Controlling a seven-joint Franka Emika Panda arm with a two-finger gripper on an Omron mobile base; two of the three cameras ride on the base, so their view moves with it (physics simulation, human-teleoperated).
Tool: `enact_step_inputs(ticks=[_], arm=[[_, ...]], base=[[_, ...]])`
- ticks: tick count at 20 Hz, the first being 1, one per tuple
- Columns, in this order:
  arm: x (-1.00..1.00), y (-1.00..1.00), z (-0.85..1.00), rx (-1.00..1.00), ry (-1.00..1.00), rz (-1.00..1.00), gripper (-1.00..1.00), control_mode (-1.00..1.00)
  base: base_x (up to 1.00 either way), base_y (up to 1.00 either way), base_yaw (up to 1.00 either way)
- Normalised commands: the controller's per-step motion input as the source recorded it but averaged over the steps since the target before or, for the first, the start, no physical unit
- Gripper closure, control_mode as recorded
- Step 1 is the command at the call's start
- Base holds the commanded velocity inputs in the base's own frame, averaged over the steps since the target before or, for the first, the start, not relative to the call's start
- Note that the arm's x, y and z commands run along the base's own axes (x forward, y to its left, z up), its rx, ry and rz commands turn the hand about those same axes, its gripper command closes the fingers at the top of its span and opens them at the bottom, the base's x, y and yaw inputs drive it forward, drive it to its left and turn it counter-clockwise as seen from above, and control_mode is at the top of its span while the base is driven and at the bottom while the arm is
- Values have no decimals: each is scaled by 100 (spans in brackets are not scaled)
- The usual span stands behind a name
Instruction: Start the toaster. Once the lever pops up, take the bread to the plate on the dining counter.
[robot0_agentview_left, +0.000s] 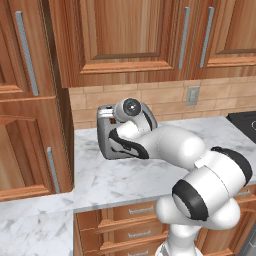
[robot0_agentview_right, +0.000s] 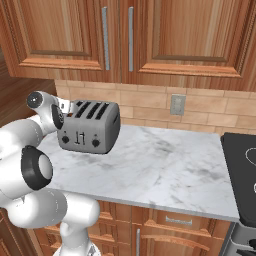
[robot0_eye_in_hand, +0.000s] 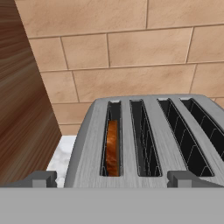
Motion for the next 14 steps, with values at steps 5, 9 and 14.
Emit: enact_step_inputs(ticks=[5, 9, 14], arm=[[0, 0, 0, 0, 0, 0, -100, -100], [0, 0, 0, 0, 0, 0, -100, -100], [0, 0, 0, 0, 0, 0, -100, -100]], base=[[0, 0, 0], [0, 0, 0], [0, 0, 0]])
